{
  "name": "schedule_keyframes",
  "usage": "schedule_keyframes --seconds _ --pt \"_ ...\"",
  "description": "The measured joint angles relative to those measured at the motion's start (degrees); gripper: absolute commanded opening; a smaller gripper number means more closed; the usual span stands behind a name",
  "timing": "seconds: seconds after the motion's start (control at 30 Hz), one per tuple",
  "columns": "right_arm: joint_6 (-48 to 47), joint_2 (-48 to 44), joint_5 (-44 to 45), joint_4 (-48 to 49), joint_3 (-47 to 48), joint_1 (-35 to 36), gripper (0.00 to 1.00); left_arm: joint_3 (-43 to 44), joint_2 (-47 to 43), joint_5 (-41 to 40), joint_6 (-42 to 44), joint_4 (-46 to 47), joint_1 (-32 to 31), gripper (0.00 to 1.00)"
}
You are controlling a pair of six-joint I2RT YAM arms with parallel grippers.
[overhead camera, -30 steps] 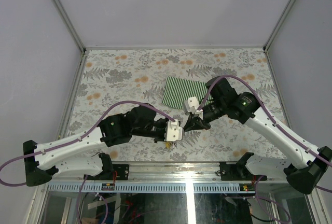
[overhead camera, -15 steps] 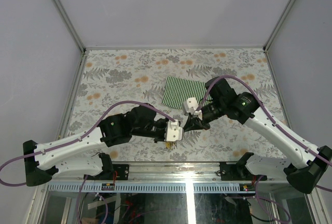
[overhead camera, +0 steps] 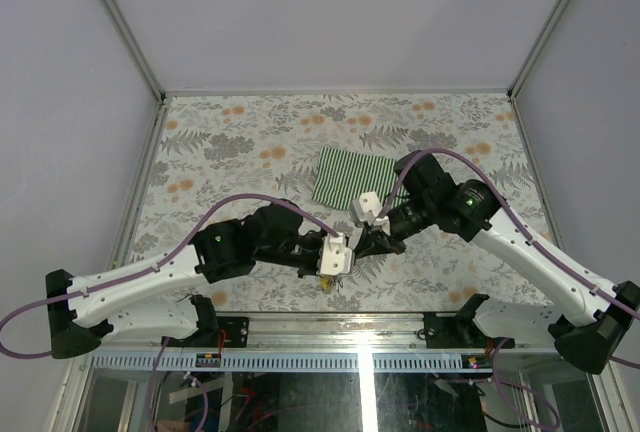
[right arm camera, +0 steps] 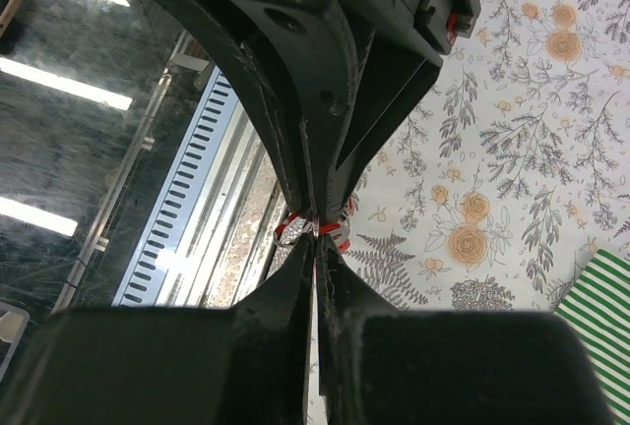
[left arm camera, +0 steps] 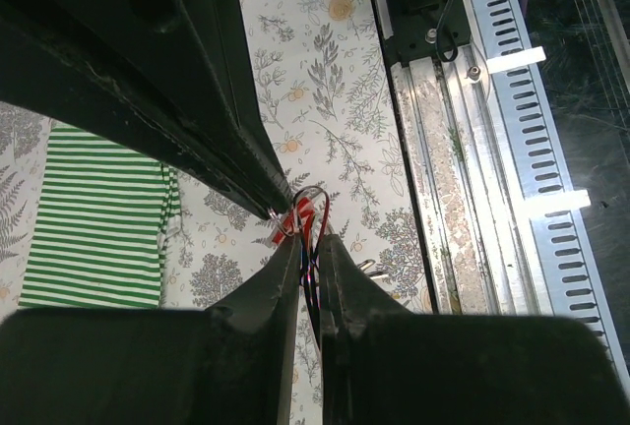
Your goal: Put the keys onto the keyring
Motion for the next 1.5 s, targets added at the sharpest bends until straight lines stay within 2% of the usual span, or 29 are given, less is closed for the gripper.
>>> schedule_keyframes --seconds 0.67,0.87,1.0,1.17,1.33,1.5 --pt "1.18 -4.55 -0.31 -2.45 -1.88 0.48 0.0 0.09 0.22 1.22 -0.07 -0.11 0.07 0.0" --pt "3.89 -7.19 -1.11 -3.63 -3.91 1.57 0.0 0.24 0.22 -1.29 -0.04 0.7 1.16 0.0" --pt "7.63 -9.53 2.23 -1.07 -4.72 1.68 0.0 0.24 0.2 -2.69 -0.04 0.81 1.2 0.0" --pt "16.31 -13.94 10.97 5.77 -6.86 1.7 0.0 -0.02 -0.44 -8.35 -1.75 3.52 1.2 0.0" --pt "28.94 -19.71 19.08 15.12 -12.57 1.7 0.0 -0.9 -1.75 -17.35 -3.13 8.96 0.59 0.0" --pt "38.14 -21.09 25.94 18.64 -13.18 1.7 0.0 -4.79 -4.11 -28.44 -1.97 15.78 -2.78 0.0"
